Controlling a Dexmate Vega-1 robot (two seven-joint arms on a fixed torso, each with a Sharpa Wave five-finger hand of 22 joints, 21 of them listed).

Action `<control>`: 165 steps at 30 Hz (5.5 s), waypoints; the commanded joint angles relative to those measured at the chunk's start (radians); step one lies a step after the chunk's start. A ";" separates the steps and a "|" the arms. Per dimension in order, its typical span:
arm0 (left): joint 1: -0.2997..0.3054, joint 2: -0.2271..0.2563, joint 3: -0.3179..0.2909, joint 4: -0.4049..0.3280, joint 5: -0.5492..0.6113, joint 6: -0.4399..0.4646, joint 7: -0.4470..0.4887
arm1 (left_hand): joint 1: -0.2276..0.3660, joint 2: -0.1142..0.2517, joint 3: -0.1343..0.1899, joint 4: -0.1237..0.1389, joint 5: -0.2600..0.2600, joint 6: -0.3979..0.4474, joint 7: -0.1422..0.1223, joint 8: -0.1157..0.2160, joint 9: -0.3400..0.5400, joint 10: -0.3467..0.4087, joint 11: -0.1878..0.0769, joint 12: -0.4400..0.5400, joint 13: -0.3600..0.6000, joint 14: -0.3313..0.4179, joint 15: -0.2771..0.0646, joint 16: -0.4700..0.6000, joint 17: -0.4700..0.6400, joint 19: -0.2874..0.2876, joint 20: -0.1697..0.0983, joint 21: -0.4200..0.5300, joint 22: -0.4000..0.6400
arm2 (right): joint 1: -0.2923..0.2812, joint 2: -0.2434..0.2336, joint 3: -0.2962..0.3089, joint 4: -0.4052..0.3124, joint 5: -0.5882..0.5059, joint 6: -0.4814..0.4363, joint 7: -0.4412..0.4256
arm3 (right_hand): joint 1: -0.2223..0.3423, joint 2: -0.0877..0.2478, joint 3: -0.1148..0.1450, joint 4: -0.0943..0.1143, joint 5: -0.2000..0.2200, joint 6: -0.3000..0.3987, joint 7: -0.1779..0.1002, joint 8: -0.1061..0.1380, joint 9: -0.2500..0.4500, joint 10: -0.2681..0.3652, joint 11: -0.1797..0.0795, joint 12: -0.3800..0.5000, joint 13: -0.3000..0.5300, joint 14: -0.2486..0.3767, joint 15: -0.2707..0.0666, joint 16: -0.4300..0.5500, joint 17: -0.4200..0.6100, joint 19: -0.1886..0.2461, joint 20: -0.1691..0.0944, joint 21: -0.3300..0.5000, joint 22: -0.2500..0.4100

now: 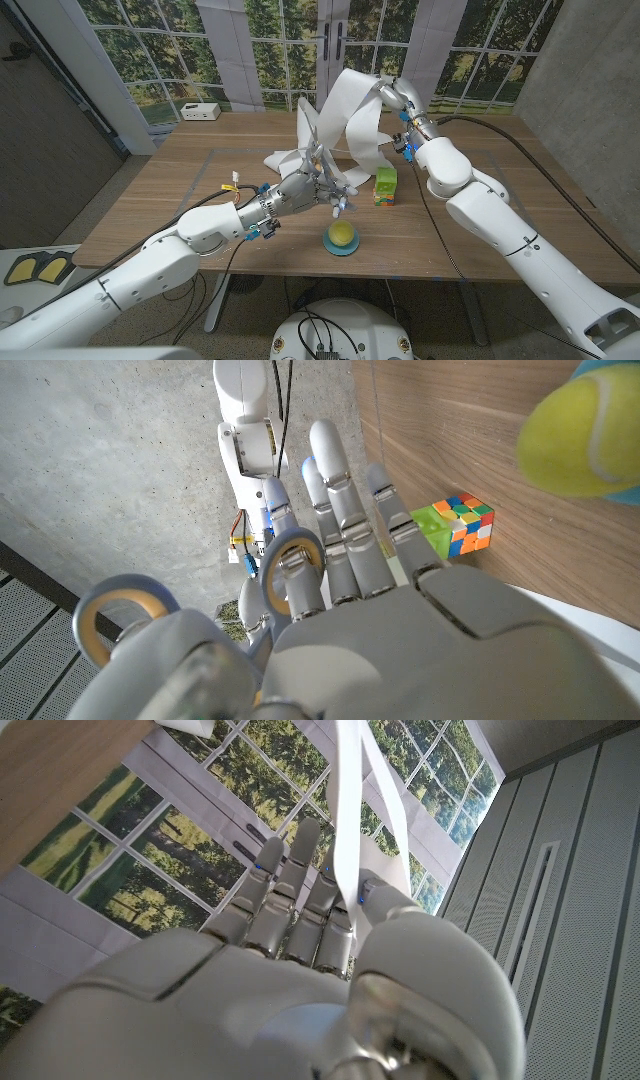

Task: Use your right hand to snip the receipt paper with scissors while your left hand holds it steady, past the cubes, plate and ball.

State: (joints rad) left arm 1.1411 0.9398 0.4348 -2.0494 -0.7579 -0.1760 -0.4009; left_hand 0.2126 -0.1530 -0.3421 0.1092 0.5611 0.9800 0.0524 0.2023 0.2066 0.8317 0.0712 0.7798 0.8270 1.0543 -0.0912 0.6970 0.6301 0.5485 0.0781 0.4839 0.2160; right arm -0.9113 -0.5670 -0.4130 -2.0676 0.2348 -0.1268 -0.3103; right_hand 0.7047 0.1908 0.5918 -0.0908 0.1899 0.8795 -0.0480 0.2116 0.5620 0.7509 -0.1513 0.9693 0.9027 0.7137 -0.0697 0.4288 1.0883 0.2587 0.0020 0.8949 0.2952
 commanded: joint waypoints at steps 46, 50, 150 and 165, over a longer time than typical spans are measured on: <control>-0.186 -0.166 0.141 0.119 0.045 0.009 -0.119 | 0.012 0.001 -0.003 0.007 -0.006 0.042 0.153 0.009 0.004 0.076 -0.068 0.007 0.002 0.003 -0.005 0.011 0.001 0.014 -0.007 -0.007 0.005 | 0.004 0.077 -0.047 -0.136 0.165 -0.279 -0.224 | 0.060 0.010 -0.054 -0.037 0.082 0.070 0.063 -0.007 -0.026 -0.027 0.042 0.096 0.076 -0.095 -0.120 0.052 0.039 -0.149 0.081 -0.003 -0.074; -0.199 -0.182 0.153 0.134 0.047 0.009 -0.129 | 0.013 0.001 -0.003 0.007 -0.006 0.043 0.153 0.008 0.003 0.079 -0.066 0.009 0.003 0.004 -0.005 0.012 0.002 0.015 -0.007 -0.008 0.006 | 0.005 0.080 -0.058 -0.143 0.167 -0.279 -0.230 | 0.066 0.009 -0.057 -0.039 0.087 0.074 0.073 -0.006 -0.023 -0.029 0.049 0.097 0.075 -0.109 -0.111 0.059 0.044 -0.152 0.084 0.000 -0.077; -0.266 -0.259 0.165 0.247 0.049 -0.022 -0.150 | 0.021 0.009 -0.001 0.016 -0.009 0.065 0.146 0.009 0.005 0.094 -0.069 0.014 0.003 0.015 -0.008 0.031 -0.003 0.027 -0.018 -0.020 0.008 | -0.065 0.018 0.025 -0.119 0.294 -0.210 -0.275 | 0.076 0.005 -0.058 -0.040 0.165 0.118 0.082 -0.009 -0.018 0.011 0.039 0.126 0.020 -0.065 -0.132 0.099 -0.025 -0.104 0.071 0.049 -0.103; -0.279 -0.267 0.162 0.255 0.050 -0.032 -0.160 | 0.022 0.009 -0.001 0.017 -0.010 0.064 0.145 0.008 0.006 0.094 -0.071 0.014 0.003 0.015 -0.009 0.032 -0.006 0.029 -0.017 -0.022 0.009 | -0.065 0.026 0.018 -0.113 0.303 -0.211 -0.276 | 0.075 0.003 -0.056 -0.040 0.173 0.122 0.083 -0.009 -0.016 0.013 0.036 0.130 0.015 -0.061 -0.133 0.104 -0.026 -0.100 0.070 0.053 -0.104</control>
State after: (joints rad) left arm 0.8707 0.6772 0.5995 -1.8011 -0.7058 -0.2006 -0.5521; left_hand 0.2272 -0.1465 -0.3398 0.1230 0.5571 0.9800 0.0524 0.2072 0.2064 0.8423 0.0751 0.7921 0.8291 1.0672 -0.0952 0.7252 0.6207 0.5678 0.0589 0.4613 0.2205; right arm -0.9764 -0.5425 -0.3897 -2.1832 0.5359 -0.3376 -0.5864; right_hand 0.7739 0.1917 0.5326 -0.1338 0.3555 0.9827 0.0270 0.1967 0.5436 0.7576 -0.1086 1.0950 0.9181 0.6412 -0.0608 0.5234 1.0602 0.1486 0.0732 0.9409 0.1905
